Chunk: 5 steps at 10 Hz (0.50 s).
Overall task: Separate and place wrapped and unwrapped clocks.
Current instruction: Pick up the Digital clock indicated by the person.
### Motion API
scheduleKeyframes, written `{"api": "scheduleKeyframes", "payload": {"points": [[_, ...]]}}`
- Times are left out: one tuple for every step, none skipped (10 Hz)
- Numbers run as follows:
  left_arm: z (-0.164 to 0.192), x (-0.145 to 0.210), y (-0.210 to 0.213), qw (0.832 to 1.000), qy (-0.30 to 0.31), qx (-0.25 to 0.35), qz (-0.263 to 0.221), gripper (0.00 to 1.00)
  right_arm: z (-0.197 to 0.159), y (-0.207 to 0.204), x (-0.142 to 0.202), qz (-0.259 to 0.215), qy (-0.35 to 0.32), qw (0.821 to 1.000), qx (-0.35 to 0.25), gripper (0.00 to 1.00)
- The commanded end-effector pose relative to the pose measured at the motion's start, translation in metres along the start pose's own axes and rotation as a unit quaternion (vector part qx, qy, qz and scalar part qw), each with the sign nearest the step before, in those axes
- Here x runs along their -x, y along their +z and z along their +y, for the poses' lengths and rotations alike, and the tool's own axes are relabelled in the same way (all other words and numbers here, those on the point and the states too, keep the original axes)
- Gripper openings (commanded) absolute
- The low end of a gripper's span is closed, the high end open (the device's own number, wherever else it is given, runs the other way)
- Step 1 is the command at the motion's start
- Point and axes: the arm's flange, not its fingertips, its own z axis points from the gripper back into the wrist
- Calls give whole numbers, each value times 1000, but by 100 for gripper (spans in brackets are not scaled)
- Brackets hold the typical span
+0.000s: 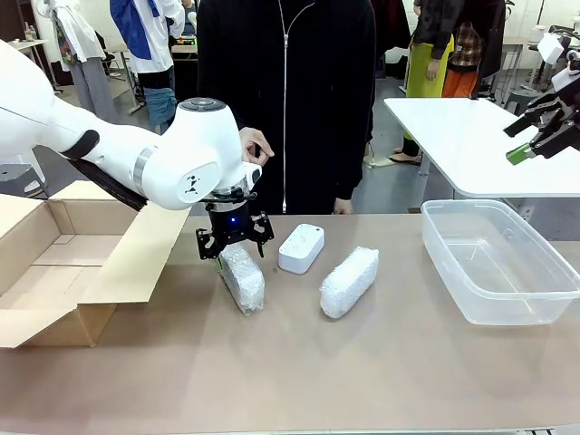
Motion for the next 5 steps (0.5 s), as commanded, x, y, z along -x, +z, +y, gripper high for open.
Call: {"api": "scheduleKeyframes", "payload": {"points": [[-7, -9, -11, 1000, 19, -15, 4, 100, 0, -1, 0, -7, 1, 1000, -3, 100], [-4, -12, -16, 999, 24, -20, 8, 100, 0, -1, 0, -7, 1, 1000, -3, 100], [-1, -14, -21, 999, 27, -23, 14, 100, 0, -1, 0, -7, 1, 1000, -3, 100], [-1, -15, -23, 999, 25, -23, 18, 100, 0, -1, 0, -7, 1, 1000, -3, 100], [-2, -15, -25, 999, 21, -19, 22, 100, 0, -1, 0, -7, 1, 1000, -3, 100]]}}
